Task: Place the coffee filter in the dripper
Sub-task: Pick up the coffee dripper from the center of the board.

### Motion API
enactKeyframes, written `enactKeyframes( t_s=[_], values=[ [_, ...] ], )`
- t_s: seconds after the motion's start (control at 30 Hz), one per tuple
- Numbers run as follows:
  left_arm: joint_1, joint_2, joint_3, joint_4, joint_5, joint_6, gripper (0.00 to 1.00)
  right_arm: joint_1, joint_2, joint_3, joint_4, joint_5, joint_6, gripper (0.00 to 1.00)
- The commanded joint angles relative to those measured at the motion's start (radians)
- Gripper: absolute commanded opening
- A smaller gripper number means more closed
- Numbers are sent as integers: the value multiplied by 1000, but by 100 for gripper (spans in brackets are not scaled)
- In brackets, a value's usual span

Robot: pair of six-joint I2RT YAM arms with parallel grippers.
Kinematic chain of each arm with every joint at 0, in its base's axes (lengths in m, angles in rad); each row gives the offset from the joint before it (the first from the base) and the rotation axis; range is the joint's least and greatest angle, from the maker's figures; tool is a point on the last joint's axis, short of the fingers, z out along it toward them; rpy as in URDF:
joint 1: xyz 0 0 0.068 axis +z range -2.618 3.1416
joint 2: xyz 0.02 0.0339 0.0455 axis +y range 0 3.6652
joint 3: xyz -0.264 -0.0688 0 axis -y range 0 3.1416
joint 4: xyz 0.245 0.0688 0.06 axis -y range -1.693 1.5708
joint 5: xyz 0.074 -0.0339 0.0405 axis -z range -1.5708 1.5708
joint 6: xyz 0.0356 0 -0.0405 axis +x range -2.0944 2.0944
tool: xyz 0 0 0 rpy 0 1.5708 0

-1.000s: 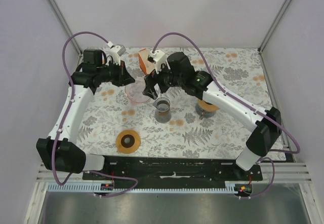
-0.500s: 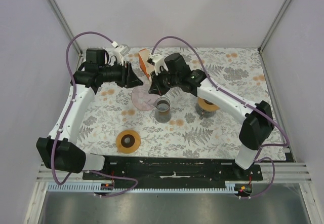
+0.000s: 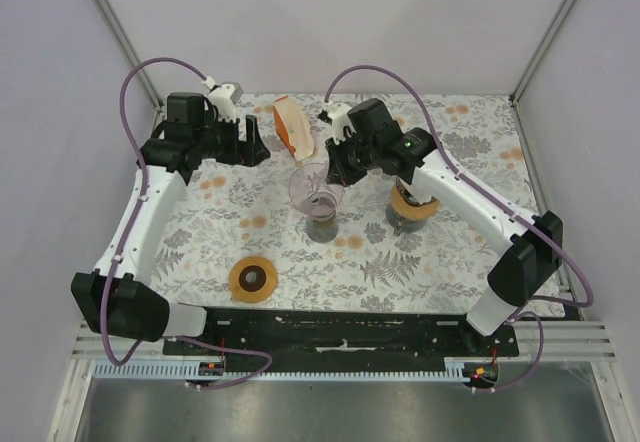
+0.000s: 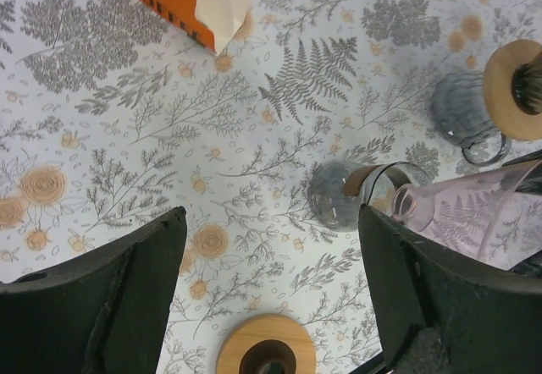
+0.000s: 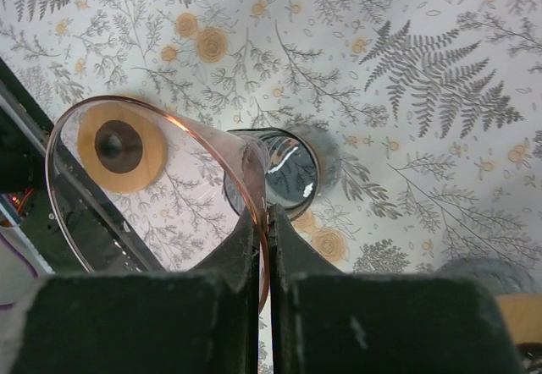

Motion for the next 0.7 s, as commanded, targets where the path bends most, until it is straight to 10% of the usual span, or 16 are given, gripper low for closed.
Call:
enactKeyframes(
  t_s=[0.0, 0.67],
  values=[
    [3, -13, -47, 39, -95, 10, 88, -28, -15, 52, -7, 39, -15, 0],
    [2, -25, -176, 25, -46, 140, 82, -49, 156, 35, -13, -10, -1, 0]
  ],
)
